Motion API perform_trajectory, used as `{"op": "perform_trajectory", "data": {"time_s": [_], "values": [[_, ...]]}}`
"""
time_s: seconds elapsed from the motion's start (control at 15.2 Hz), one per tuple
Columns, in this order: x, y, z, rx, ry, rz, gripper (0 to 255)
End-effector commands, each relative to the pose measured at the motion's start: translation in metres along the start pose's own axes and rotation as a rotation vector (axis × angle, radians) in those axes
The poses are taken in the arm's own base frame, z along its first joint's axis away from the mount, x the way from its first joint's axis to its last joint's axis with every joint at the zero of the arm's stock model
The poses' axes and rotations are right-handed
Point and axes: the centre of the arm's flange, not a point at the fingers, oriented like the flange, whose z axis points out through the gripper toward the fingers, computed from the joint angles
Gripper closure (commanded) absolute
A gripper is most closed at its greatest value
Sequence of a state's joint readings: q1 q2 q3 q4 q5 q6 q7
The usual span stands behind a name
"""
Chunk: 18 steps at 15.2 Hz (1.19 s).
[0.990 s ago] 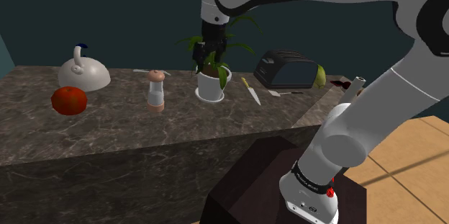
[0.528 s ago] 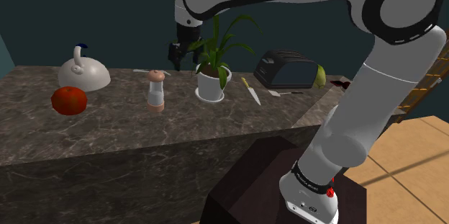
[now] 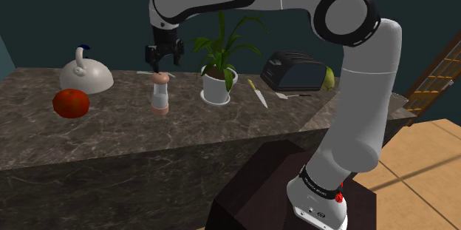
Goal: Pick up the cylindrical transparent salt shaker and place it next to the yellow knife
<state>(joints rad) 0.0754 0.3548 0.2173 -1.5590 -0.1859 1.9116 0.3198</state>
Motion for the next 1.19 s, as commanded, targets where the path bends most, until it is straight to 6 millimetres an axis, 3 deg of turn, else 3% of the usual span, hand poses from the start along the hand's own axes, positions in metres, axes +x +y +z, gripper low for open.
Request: {"op": "perform_trajectory", "data": {"time_s": [0.0,0.07,0.59,1.12], "values": [[0.024,-0.012,0.008,0.001,0.003,0.001,0],[0.036,-0.017,0.011,0.002,0.005,0.001,0],[0.037,-0.017,0.051,0.002,0.005,0.001,0],[0.037,-0.017,0.051,0.002,0.005,0.001,0]]}}
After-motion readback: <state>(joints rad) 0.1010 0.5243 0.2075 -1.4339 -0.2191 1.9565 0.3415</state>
